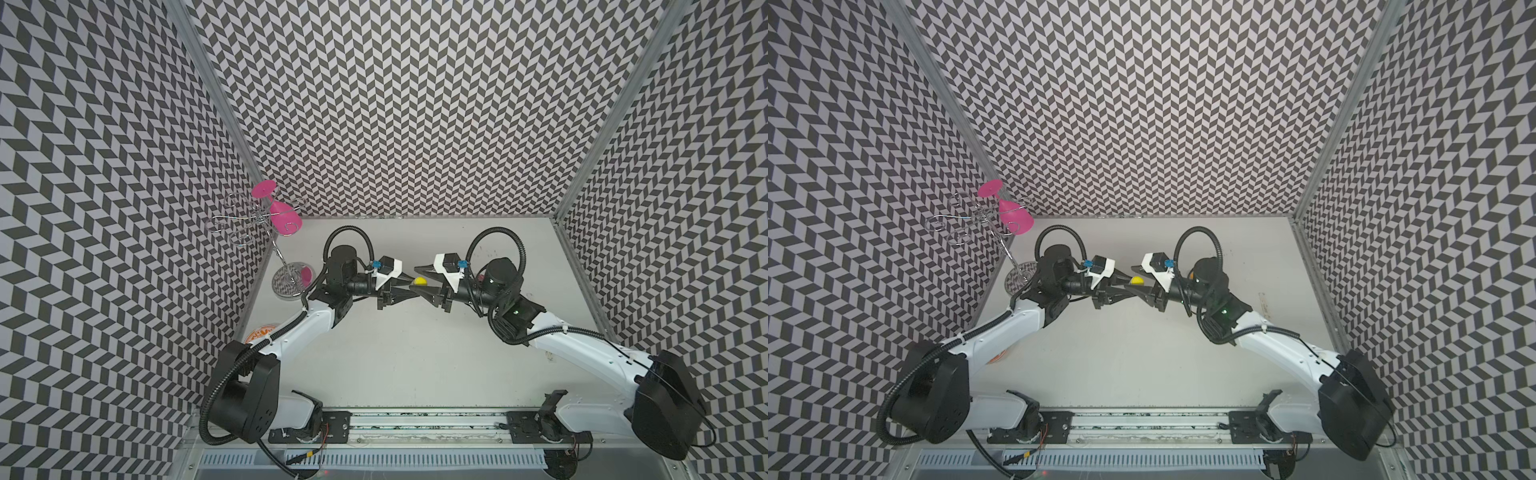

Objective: Close the paint jar lid
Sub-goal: Screw the lid onto the paint jar.

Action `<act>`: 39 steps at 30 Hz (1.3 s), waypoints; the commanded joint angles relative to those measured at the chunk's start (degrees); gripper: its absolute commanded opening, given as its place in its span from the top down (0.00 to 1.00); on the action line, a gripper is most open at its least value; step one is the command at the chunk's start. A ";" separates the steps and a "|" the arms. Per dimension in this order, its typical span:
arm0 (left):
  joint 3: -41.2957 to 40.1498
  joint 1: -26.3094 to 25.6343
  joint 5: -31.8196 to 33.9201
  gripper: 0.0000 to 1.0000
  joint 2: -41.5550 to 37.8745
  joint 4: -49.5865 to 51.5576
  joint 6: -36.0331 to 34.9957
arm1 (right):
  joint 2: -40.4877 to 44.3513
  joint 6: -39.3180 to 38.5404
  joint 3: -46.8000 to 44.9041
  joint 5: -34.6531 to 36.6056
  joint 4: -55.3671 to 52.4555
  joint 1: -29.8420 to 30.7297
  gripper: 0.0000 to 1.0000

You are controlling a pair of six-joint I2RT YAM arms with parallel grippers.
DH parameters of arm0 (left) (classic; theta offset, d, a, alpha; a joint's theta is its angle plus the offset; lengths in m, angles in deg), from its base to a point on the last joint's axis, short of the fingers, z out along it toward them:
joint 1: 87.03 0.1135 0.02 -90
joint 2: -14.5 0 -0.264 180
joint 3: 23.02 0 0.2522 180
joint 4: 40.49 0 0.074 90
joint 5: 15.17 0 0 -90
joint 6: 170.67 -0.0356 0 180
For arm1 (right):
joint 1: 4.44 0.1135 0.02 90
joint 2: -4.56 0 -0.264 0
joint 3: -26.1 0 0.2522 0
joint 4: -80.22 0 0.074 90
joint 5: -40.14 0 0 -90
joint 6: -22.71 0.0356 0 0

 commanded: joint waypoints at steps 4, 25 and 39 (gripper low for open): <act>2.26 -0.32 -0.64 0.73 -0.53 0.75 -0.80 | -0.83 -0.03 1.21 0.20 1.82 -0.15 0.53; 0.52 -0.33 4.77 0.75 -3.26 -3.27 0.95 | -3.24 2.08 2.76 4.18 -0.49 -0.14 0.80; -8.95 -0.06 34.71 0.75 -13.50 -17.65 3.91 | -8.42 13.14 4.34 14.77 -0.10 4.42 1.00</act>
